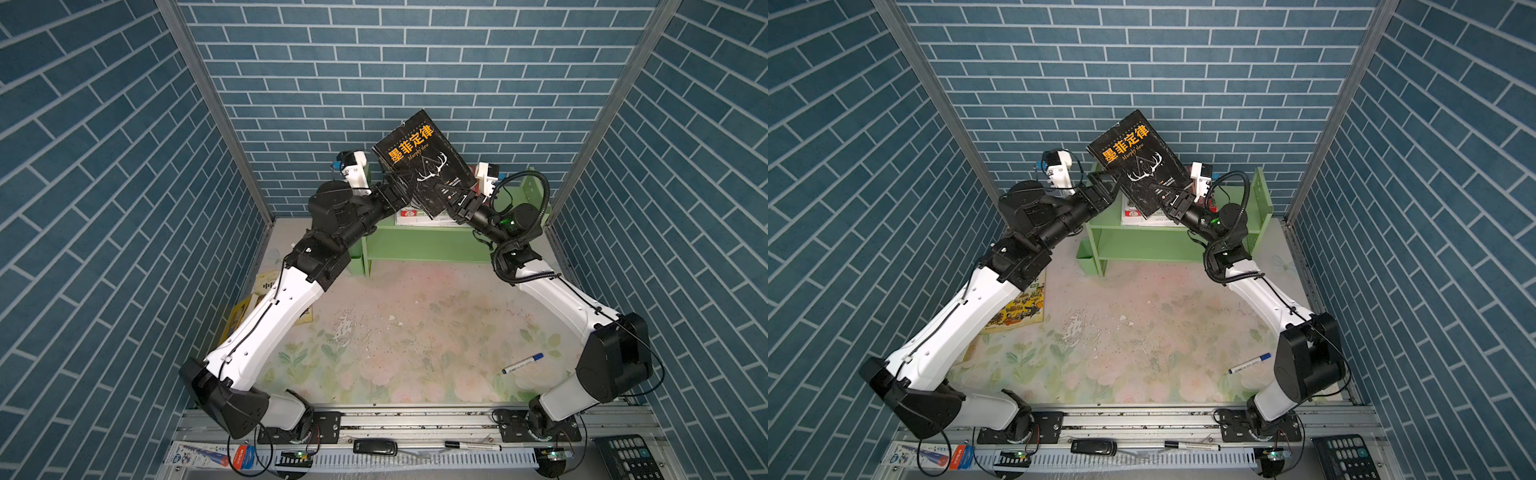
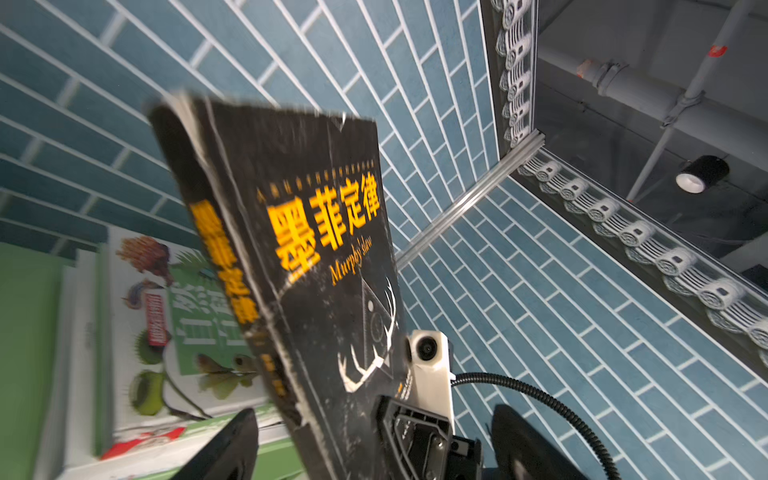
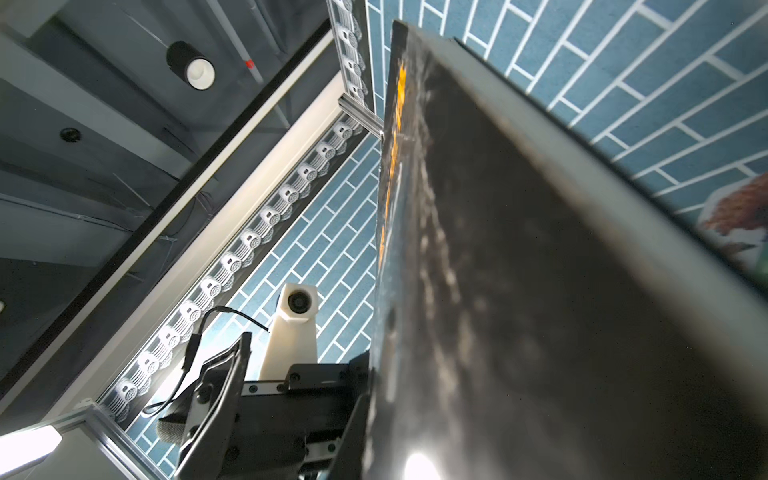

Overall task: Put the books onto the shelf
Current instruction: 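Carry the black book with both grippers over the encyclopedia on the shelf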

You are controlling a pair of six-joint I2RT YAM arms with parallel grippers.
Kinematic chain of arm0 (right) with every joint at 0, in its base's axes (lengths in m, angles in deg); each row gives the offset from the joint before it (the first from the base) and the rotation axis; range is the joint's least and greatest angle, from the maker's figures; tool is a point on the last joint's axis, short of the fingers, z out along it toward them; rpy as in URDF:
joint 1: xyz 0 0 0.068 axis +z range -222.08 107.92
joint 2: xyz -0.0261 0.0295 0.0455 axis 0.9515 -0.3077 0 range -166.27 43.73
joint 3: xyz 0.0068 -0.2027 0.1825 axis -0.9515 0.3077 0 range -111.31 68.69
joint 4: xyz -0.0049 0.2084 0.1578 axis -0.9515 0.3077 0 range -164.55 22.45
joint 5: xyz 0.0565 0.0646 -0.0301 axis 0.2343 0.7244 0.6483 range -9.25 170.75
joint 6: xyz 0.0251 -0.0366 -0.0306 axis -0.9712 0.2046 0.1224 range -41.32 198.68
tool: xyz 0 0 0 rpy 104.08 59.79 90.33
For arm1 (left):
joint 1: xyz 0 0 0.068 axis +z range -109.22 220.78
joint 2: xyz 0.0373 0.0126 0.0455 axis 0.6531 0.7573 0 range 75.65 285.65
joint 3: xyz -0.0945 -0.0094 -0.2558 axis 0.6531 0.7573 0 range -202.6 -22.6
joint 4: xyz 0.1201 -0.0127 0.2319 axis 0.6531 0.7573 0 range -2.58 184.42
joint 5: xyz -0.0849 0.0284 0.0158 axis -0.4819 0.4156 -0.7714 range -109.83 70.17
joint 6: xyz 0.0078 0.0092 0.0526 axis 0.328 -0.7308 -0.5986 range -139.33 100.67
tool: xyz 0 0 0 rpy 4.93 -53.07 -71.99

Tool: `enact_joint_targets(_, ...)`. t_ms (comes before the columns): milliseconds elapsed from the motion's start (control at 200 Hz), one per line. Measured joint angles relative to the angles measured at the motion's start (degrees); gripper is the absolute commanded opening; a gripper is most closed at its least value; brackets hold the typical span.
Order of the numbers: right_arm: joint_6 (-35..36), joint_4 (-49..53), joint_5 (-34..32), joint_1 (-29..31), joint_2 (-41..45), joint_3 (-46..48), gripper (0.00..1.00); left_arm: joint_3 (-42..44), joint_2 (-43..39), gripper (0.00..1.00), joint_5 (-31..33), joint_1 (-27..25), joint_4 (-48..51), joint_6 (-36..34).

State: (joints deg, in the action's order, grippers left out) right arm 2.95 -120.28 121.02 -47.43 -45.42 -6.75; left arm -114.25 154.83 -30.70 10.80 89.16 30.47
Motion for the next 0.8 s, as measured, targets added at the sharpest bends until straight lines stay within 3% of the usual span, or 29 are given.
enact_joint_targets(165,0.0,8.7,9.5,-5.7,3.2,-1.6,0.13,4.1,-5.3,0.97,-4.6,9.7,2.4,1.9)
enact_joint_targets(265,0.0,12.0,14.5,-8.1,5.8,-1.9,0.13,4.5,-5.5,0.98,-8.9,12.7,4.6,2.3)
enact_joint_targets(480,0.0,16.7,23.2,-10.0,8.1,-5.2,0.13,2.5,-1.9,0.98,-21.8,14.0,6.0,2.3)
enact_joint_targets(645,0.0,18.9,26.1,-10.8,8.6,-5.5,0.14,2.7,0.3,0.98,-32.5,14.0,-1.9,6.0)
enact_joint_targets(800,0.0,21.1,27.7,-11.1,8.6,-5.5,0.14,2.8,0.6,0.94,-38.1,14.0,-6.8,8.1)
